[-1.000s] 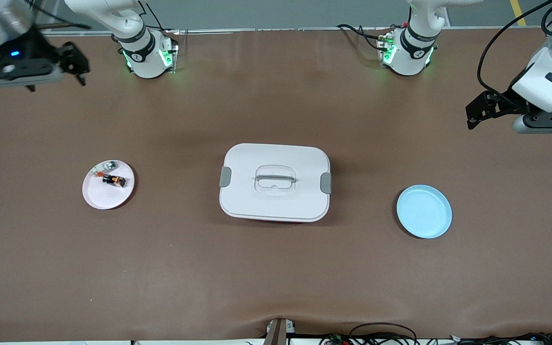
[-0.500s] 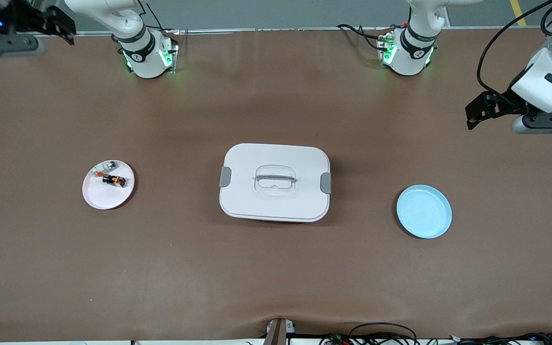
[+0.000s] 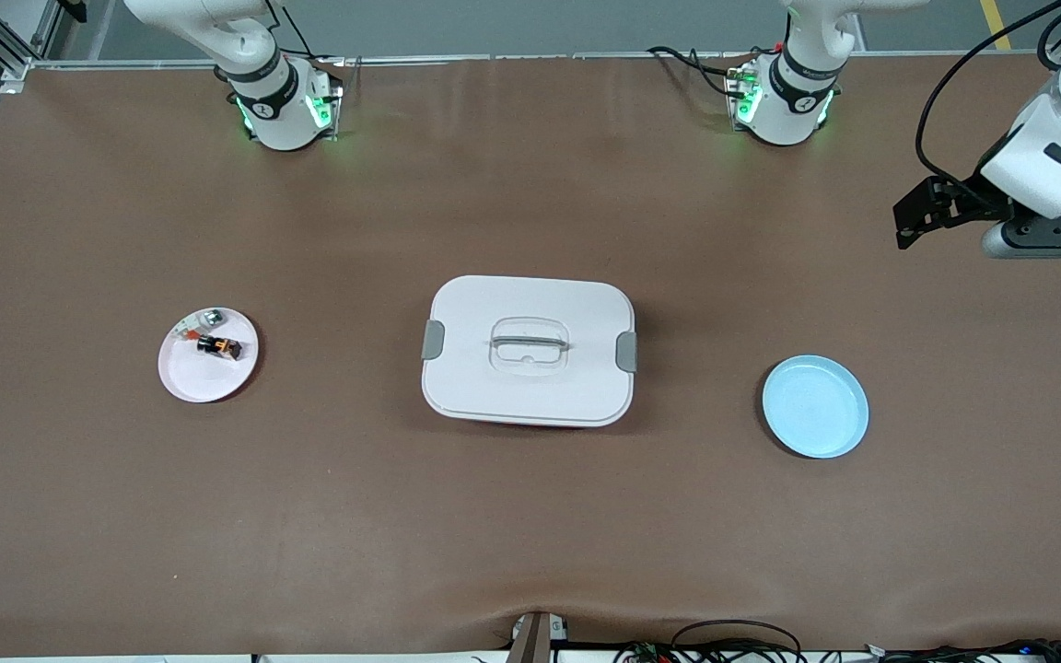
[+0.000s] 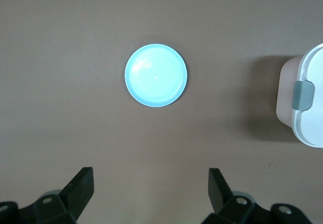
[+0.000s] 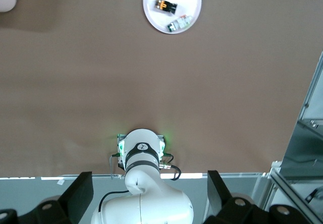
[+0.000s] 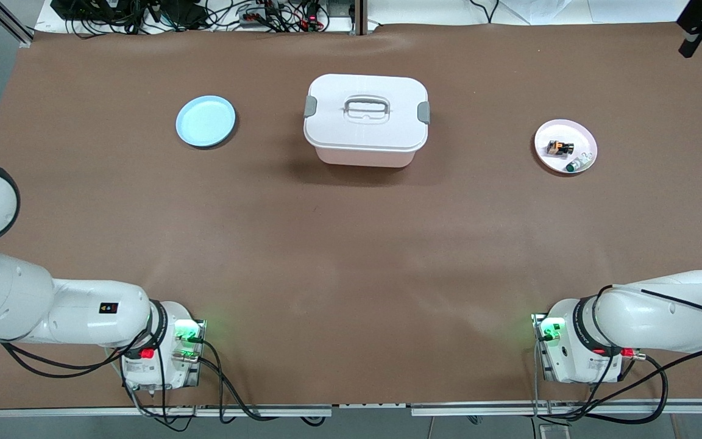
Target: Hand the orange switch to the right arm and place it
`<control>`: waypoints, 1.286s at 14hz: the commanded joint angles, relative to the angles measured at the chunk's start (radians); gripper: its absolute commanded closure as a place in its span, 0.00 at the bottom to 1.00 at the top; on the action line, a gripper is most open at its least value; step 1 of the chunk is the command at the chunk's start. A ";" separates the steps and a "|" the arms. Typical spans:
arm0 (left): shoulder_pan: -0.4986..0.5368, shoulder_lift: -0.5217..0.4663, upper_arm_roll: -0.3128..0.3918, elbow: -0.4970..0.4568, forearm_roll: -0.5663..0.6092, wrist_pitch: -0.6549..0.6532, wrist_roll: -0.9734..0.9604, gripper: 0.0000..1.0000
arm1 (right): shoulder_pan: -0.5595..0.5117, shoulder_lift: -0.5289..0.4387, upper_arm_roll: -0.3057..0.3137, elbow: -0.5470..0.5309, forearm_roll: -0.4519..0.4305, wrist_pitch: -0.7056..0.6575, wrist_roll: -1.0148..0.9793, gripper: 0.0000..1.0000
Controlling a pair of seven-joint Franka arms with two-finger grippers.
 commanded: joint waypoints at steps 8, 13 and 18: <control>0.002 -0.016 0.000 -0.005 -0.014 -0.005 0.019 0.00 | -0.057 0.046 0.001 -0.006 0.054 0.079 -0.006 0.00; 0.005 -0.013 0.000 -0.006 -0.014 -0.005 0.017 0.00 | -0.056 0.083 0.003 -0.007 0.078 0.340 -0.003 0.00; 0.005 -0.012 0.002 -0.006 -0.014 -0.005 0.017 0.00 | -0.105 0.233 0.001 -0.006 0.081 0.465 0.000 0.00</control>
